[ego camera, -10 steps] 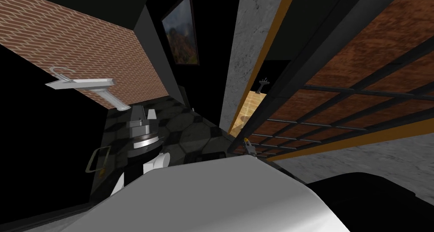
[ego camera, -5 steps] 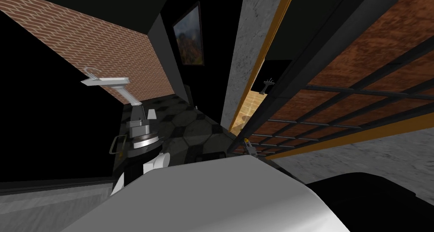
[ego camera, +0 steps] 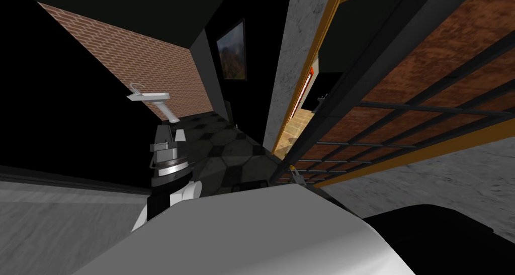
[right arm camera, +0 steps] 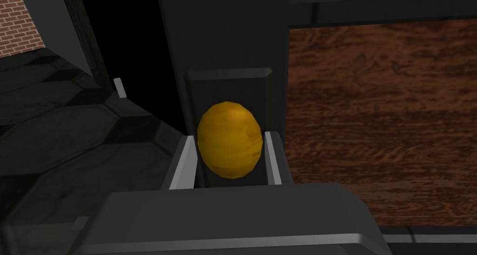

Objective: Pull the door open

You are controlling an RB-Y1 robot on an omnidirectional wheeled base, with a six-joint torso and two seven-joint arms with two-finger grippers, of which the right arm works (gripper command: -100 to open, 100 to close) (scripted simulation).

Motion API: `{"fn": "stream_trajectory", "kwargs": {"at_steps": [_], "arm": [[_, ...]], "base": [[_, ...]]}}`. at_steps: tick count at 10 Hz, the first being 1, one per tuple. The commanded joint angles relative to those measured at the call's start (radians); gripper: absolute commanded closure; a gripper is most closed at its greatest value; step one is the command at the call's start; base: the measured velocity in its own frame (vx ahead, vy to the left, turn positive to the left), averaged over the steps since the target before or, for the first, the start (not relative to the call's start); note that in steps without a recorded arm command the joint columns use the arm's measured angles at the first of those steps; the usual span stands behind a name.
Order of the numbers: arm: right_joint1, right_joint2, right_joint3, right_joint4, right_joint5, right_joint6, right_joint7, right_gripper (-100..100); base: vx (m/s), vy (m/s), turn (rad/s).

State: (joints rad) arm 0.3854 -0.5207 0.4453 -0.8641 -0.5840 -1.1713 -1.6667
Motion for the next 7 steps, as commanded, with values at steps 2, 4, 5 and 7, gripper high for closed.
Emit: {"fn": "stream_trajectory", "kwargs": {"at_steps": [2, 4, 5, 7], "arm": [[-0.005, -0.007, 0.008, 0.019, 0.006, -0.018, -0.015, 100], [-0.008, -0.014, 0.015, 0.034, 0.012, -0.034, -0.028, 100], [-0.011, -0.019, 0.020, 0.047, 0.016, -0.047, -0.038, 100], [-0.015, -0.025, 0.026, 0.062, 0.022, -0.062, -0.050, 100]], "base": [[-0.175, -0.014, 0.152], [-0.231, -0.049, 0.128], [-0.229, -0.014, 0.141], [-0.221, -0.039, 0.150]]}}
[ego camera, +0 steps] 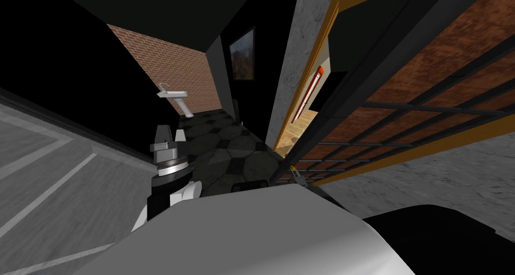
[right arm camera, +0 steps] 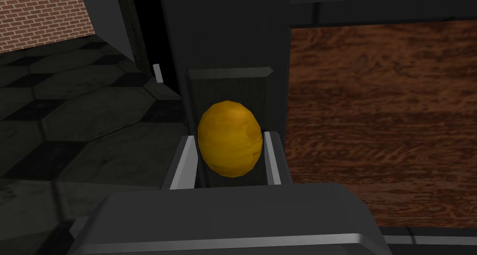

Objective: Pull the door open

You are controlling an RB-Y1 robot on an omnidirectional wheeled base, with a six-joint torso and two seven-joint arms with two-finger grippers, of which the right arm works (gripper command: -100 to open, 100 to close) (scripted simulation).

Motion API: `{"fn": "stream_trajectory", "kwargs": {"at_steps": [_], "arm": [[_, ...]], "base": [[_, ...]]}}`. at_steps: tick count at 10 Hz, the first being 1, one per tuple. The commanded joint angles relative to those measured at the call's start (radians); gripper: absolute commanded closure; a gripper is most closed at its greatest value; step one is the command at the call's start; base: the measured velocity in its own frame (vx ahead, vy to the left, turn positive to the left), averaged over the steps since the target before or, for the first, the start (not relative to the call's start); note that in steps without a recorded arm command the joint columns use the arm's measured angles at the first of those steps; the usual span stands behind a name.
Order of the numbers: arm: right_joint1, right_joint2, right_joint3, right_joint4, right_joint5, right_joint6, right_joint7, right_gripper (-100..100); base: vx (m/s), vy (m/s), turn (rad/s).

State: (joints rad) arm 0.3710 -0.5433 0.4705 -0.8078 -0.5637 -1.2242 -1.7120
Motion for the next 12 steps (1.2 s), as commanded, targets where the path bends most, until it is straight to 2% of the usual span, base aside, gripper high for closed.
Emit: {"fn": "stream_trajectory", "kwargs": {"at_steps": [1, 2, 3, 9, 10, 12], "arm": [[-0.003, -0.006, 0.005, 0.015, 0.004, -0.018, -0.013, 100], [-0.005, -0.009, 0.008, 0.022, 0.007, -0.025, -0.018, 100], [-0.006, -0.005, 0.008, 0.020, 0.007, -0.018, -0.014, 100], [-0.019, -0.016, 0.028, 0.062, 0.019, -0.054, -0.042, 100], [-0.004, -0.013, 0.022, 0.056, 0.011, -0.060, -0.036, -100], [0.010, -0.012, 0.018, 0.057, 0.005, -0.072, -0.035, -100]], "base": [[-0.226, -0.034, 0.139], [-0.207, -0.034, 0.101], [-0.085, -0.012, 0.022], [-0.168, -0.032, 0.114], [-0.191, 0.014, -0.115], [-0.206, 0.079, -0.143]]}}
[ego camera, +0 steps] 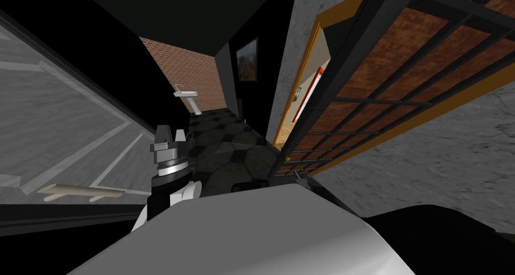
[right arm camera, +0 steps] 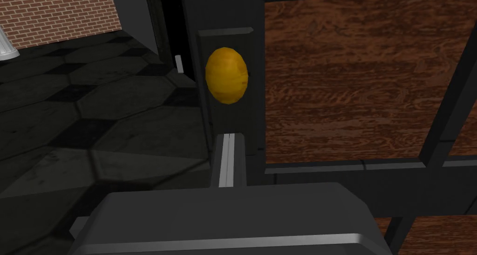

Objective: Pull the door open

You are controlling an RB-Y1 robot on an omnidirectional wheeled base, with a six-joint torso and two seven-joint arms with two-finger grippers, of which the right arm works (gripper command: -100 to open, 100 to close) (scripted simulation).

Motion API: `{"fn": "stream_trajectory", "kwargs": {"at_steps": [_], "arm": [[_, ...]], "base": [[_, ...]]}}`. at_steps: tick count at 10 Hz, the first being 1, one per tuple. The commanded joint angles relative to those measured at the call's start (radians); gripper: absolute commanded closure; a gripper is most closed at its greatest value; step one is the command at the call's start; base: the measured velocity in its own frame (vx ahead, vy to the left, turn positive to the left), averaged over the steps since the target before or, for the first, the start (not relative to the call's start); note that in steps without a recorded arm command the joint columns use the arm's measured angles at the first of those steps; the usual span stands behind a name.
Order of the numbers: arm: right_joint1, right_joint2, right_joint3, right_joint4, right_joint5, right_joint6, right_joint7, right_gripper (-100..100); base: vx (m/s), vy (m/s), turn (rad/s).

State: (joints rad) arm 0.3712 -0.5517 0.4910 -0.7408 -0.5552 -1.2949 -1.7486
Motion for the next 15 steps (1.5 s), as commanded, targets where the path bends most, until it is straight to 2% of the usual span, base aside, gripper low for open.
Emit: {"fn": "stream_trajectory", "kwargs": {"at_steps": [1, 6, 7, 8, 13, 15], "arm": [[0.000, 0.000, 0.000, 0.000, 0.000, 0.000, 0.000, -100], [-0.036, 0.008, -0.024, -0.001, -0.014, 0.041, 0.005, -100], [-0.033, 0.009, -0.021, 0.001, -0.012, 0.035, 0.006, -100], [-0.033, 0.009, -0.021, 0.001, -0.012, 0.035, 0.006, 100], [-0.033, 0.009, -0.021, 0.001, -0.012, 0.035, 0.006, 100], [-0.036, 0.003, -0.010, 0.011, -0.005, 0.027, -0.003, 100]], "base": [[-0.097, 0.031, -0.029], [0.201, 0.001, 0.054], [0.105, -0.005, 0.002], [-0.013, 0.003, -0.007], [-0.019, -0.001, 0.003], [-0.148, -0.035, 0.117]]}}
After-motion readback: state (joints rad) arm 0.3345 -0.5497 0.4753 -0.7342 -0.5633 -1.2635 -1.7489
